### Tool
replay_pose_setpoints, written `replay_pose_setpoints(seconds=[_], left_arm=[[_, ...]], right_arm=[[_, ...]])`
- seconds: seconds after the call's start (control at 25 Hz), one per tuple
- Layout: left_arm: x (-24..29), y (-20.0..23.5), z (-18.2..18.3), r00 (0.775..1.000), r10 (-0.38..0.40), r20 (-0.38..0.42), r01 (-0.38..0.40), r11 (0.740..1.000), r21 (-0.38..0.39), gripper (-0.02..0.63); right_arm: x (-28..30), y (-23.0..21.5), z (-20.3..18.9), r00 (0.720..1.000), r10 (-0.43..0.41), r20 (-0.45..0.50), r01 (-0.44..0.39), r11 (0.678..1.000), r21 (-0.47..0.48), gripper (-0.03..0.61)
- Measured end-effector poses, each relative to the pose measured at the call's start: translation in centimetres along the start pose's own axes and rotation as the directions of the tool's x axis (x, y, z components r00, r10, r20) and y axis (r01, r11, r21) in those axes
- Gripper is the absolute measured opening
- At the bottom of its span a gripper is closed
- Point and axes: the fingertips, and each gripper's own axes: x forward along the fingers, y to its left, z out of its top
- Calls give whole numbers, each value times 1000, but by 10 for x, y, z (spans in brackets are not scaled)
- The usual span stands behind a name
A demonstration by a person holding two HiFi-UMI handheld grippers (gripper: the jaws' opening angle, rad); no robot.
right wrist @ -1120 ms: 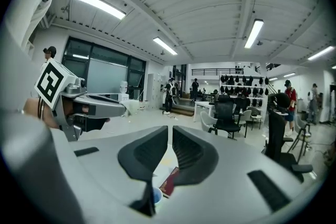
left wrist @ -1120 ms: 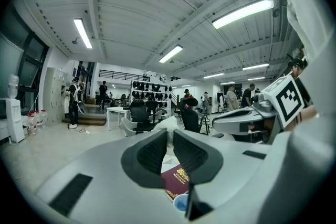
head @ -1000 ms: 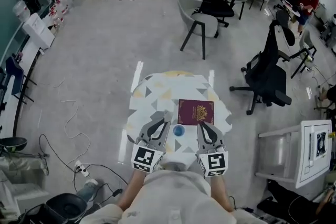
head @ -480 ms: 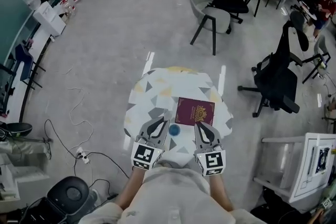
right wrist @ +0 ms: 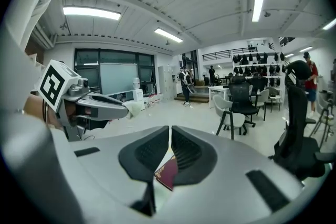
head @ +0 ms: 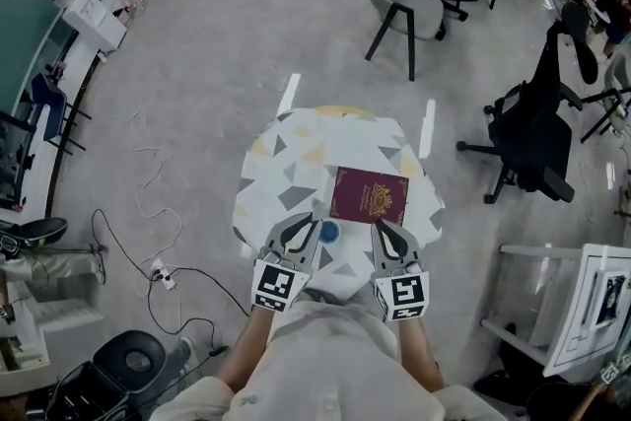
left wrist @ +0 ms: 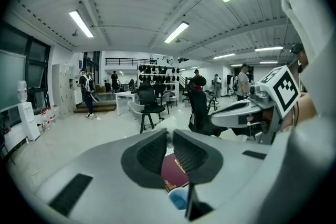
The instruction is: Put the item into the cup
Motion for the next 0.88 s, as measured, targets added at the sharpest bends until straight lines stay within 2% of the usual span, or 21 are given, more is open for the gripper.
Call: replay_pose_setpoints(seconds=[0.44,0.88], left_arm=[[7,6,-34,994,-102,-48,101,995,-11,49],[13,7,-64,973,-210,-98,209,978,-14,49]], right_arm=[[2,18,-31,995,-70,-72,72,997,25,20],[6,38,-58,983,-127,-130,135,989,53,18]])
